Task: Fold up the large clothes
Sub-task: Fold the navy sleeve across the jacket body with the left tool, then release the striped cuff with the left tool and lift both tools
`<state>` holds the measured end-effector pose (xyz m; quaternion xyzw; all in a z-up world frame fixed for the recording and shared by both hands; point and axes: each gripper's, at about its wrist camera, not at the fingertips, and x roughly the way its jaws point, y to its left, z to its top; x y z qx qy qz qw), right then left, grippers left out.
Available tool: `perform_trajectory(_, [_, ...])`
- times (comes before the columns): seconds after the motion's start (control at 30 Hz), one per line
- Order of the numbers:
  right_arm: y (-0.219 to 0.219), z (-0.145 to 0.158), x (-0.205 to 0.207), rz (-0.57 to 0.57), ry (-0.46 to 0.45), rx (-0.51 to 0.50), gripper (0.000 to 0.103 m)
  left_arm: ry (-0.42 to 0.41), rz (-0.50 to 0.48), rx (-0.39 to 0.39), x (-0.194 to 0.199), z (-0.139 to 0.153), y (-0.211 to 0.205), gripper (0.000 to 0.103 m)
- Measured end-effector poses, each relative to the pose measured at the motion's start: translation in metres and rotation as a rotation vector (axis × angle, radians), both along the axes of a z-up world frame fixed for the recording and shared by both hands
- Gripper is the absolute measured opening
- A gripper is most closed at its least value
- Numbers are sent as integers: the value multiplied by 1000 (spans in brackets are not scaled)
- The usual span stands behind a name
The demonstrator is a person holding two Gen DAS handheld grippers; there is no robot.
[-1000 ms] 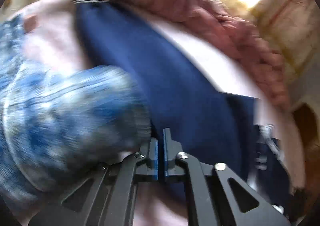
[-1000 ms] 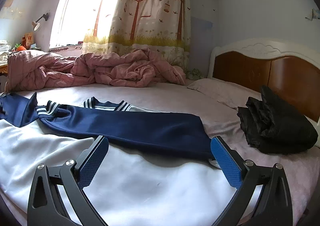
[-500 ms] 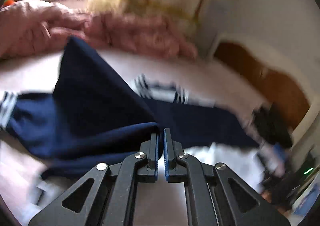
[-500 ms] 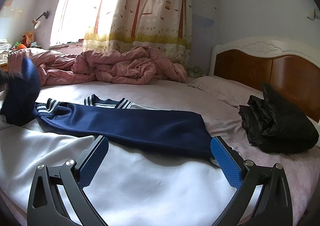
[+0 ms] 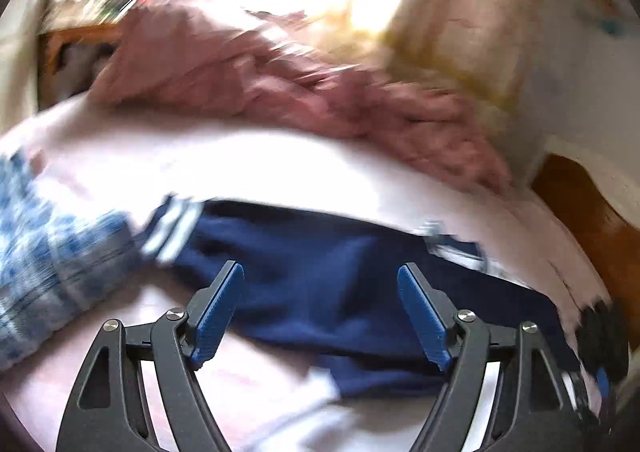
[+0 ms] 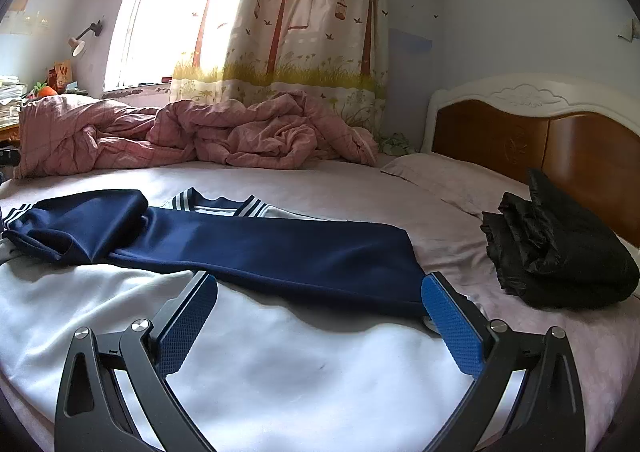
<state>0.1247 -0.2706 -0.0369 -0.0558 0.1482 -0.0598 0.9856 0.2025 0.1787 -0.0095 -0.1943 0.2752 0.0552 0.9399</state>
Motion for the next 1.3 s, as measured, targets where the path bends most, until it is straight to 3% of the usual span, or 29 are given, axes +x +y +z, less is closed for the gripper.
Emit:
perform_trajectory(0.1, [0, 0, 1, 1, 5, -1, 103, 207, 99, 11, 28, -35, 36, 77])
perform_trajectory(0.2, [0, 0, 1, 0, 11, -3, 103, 292, 53, -137, 43, -63, 55, 76])
perform_trajectory(0.27, [0, 0, 1, 1, 14, -4, 103, 295, 59, -214, 53, -74, 64, 72])
perform_trajectory(0.3, [0, 0, 1, 0, 13, -4, 103, 289, 80, -222, 55, -78, 65, 64])
perform_trajectory(0.37, [-1, 0, 1, 0, 11, -3, 103, 281, 115, -224, 66, -88, 69, 12])
perform_trajectory(0.4, [-1, 0, 1, 0, 11, -2, 103, 267, 106, -215, 71, -90, 69, 3])
perform_trajectory(0.47, [-1, 0, 2, 0, 13, -2, 103, 225, 120, -161, 67, -74, 55, 2])
perform_trajectory(0.6, [-6, 2, 3, -6, 16, 20, 103, -46, -16, 84, 38, 8, -13, 2])
perform_trajectory(0.7, [-10, 4, 5, -4, 24, 46, 103, -174, -152, 130, 23, 60, -74, 2])
perform_trajectory(0.83, [-18, 8, 6, -48, 27, 71, 103, -258, -314, 162, 19, 101, -166, 2])
perform_trajectory(0.93, [-27, 17, 4, -127, -5, 43, 103, -289, -426, 169, 19, 104, -240, 3])
perform_trajectory(1.03, [-50, 35, 0, -216, -62, 50, 103, -263, -495, 195, 33, 89, -304, 3])
perform_trajectory(1.2, [-116, 51, 0, -304, -45, 253, 103, -79, -576, 241, 73, 32, -382, 3])
perform_trajectory(1.3, [-159, 47, 18, -266, 76, 414, 103, 14, -608, 233, 75, -5, -393, 15])
